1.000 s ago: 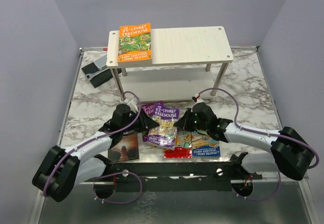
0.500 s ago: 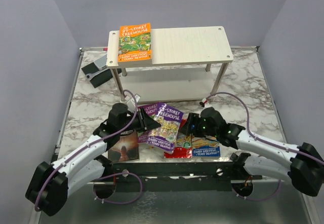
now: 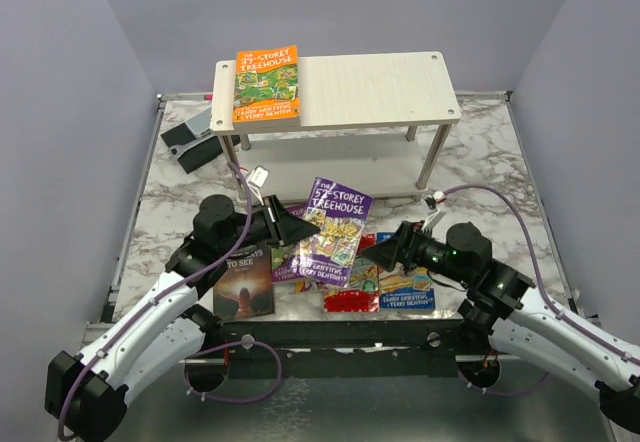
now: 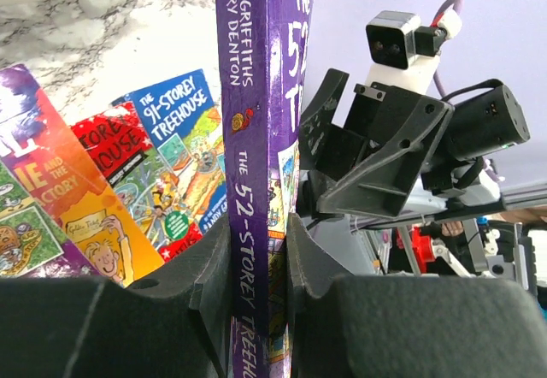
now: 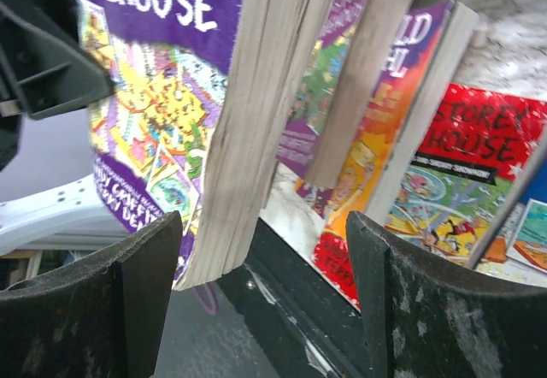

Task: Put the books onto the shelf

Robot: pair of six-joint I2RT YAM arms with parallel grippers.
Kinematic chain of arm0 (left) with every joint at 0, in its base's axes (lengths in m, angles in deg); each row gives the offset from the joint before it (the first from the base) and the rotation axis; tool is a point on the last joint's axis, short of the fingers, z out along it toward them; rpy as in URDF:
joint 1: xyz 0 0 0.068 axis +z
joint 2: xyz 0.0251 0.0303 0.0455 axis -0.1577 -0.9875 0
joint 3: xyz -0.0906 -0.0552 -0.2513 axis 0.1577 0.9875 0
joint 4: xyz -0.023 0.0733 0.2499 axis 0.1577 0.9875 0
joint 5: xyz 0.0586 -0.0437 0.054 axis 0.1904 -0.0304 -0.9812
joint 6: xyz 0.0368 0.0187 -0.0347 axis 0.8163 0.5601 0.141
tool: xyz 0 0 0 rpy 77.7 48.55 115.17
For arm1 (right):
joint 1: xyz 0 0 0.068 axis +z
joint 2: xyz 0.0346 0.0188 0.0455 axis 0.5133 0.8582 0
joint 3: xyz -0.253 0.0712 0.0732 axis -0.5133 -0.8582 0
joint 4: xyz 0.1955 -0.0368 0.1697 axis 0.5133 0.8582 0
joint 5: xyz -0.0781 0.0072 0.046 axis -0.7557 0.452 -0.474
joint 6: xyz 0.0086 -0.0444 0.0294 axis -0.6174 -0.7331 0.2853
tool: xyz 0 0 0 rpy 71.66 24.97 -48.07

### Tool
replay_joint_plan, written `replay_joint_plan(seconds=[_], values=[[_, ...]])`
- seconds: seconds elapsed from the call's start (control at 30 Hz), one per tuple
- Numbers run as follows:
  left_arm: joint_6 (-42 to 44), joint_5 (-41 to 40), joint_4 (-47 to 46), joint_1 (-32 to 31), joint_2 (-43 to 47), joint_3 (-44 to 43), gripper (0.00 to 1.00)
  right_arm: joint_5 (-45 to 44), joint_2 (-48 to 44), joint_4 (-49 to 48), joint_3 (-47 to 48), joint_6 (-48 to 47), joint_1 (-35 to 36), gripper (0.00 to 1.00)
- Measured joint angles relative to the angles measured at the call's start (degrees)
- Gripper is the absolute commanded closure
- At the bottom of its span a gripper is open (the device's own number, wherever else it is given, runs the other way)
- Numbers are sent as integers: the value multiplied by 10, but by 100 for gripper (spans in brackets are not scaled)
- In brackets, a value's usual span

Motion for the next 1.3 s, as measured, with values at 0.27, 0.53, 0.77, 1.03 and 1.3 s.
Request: replay_joint_plan(seconds=[0.27, 0.53, 0.77, 1.03, 1.3], values=[[-9, 9, 5, 0, 26, -30, 100, 38, -69, -25, 0, -5, 0, 15], [-31, 25, -19, 0, 35, -31, 100, 85, -16, -97, 2, -5, 0, 13], [-53, 27, -50, 0, 41, -31, 100, 122, 35, -170, 3, 9, 0, 14], [-63, 19, -69, 0, 47, -43, 100, 163, 75, -261, 3, 43, 9, 19], [-64, -6, -76, 0, 52, -53, 100, 170, 107, -311, 9, 60, 35, 20]])
